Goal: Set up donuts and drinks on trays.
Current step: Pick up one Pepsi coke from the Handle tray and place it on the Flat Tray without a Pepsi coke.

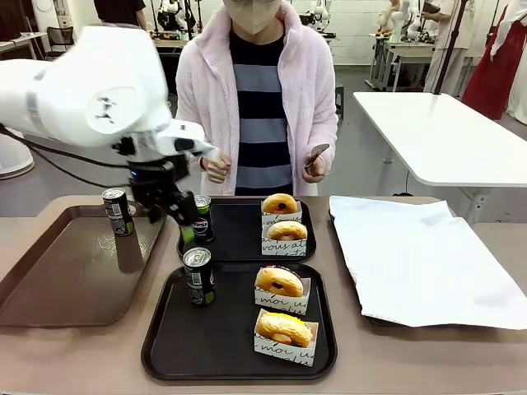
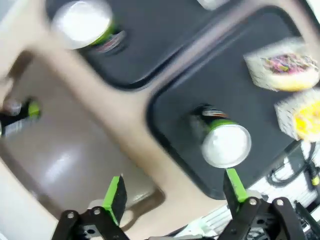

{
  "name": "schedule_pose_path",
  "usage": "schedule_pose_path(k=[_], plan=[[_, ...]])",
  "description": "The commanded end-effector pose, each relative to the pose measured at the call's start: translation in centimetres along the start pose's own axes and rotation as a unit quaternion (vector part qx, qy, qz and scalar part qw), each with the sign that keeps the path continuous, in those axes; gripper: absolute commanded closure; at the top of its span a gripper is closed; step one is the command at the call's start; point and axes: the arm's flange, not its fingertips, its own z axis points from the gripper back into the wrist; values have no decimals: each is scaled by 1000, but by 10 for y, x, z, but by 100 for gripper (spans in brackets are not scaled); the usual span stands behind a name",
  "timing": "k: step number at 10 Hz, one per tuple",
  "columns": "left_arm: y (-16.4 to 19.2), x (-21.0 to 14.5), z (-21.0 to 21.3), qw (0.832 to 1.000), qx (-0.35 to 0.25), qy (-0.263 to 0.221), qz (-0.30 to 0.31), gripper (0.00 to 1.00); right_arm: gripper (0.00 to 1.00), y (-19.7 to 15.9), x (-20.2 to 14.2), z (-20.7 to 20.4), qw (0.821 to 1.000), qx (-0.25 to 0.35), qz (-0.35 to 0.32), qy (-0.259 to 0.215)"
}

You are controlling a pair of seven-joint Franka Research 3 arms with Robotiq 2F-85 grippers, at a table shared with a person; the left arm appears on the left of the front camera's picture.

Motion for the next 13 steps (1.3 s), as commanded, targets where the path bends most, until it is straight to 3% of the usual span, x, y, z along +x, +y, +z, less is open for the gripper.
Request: schedule_pose_path(k=[1,4,6,7,8,12,13], plan=[[64,-43,20,993,16,-32,109,0,0,-1,1,0,1000,8,6,-3],[145,-97,18,975,-25,-22,219,0,0,-1,1,0,1000,8,6,-3],[172,-112,19,961,-13,-29,274,0,0,-1,1,0,1000,8,6,-3],[158,-105,18,959,46,-26,278,0,0,-1,1,0,1000,8,6,-3],[179,-117,17,969,-17,-19,247,0,0,-1,1,0,1000,8,6,-3],[178,-116,17,967,-4,-19,256,0,0,-1,1,0,1000,8,6,-3],[210,-122,26,952,-161,-38,259,0,0,-1,1,0,1000,8,6,-3]])
